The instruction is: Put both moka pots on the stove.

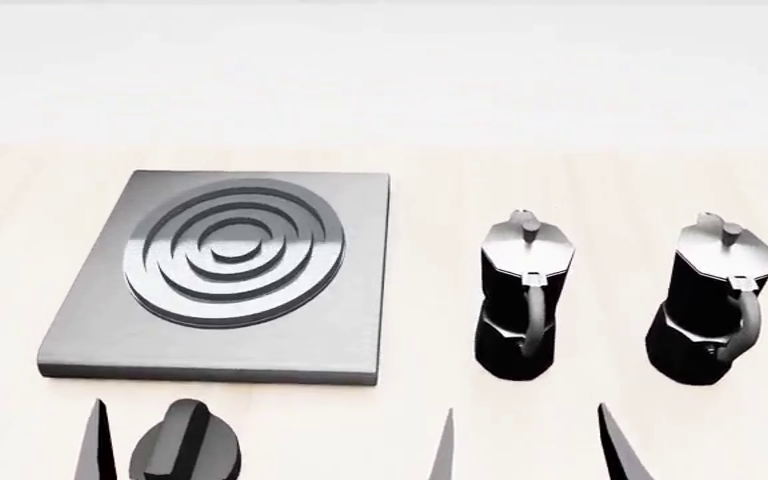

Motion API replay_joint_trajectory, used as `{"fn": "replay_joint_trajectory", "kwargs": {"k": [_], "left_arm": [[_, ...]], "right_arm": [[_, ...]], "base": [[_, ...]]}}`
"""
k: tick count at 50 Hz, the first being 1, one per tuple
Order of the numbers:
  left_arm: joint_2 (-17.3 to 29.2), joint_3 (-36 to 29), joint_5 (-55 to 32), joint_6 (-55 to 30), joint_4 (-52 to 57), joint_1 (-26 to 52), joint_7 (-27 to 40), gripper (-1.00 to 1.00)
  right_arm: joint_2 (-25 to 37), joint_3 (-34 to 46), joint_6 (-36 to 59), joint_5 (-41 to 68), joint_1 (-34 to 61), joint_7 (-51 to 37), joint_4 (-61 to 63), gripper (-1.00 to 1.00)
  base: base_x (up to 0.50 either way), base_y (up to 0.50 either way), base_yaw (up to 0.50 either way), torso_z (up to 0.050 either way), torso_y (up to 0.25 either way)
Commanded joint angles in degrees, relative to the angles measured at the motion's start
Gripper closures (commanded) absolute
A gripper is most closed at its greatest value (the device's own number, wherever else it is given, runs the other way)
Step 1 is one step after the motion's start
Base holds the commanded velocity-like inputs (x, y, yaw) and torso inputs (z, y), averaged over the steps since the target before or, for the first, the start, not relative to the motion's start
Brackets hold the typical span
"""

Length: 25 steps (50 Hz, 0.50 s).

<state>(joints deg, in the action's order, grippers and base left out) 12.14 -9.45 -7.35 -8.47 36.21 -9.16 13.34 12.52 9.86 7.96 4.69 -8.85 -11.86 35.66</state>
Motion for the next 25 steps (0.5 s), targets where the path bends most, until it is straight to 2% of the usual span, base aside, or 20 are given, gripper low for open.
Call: {"fn": "replay_joint_trajectory", "kwargs": {"k": [1,25], "left_arm": [[0.34,-0.43,-0.07,0.14,-0.29,0.05,0.44,-1.00],[1.50,-1.42,-0.68,0.27,-0.32,0.29,1.76,-1.00]], "right_arm": [[0.44,0.32,-0.57,0.14,-0.08,-0.57,-0.18,-1.00],[1.77,1.02,-0.79,1.62,0.18,-1.89,-0.17,-1.00]], "base": [[0.00,0.00,0.00,0.000,0.000],[0.00,0.03,0.00,0.000,0.000]]}}
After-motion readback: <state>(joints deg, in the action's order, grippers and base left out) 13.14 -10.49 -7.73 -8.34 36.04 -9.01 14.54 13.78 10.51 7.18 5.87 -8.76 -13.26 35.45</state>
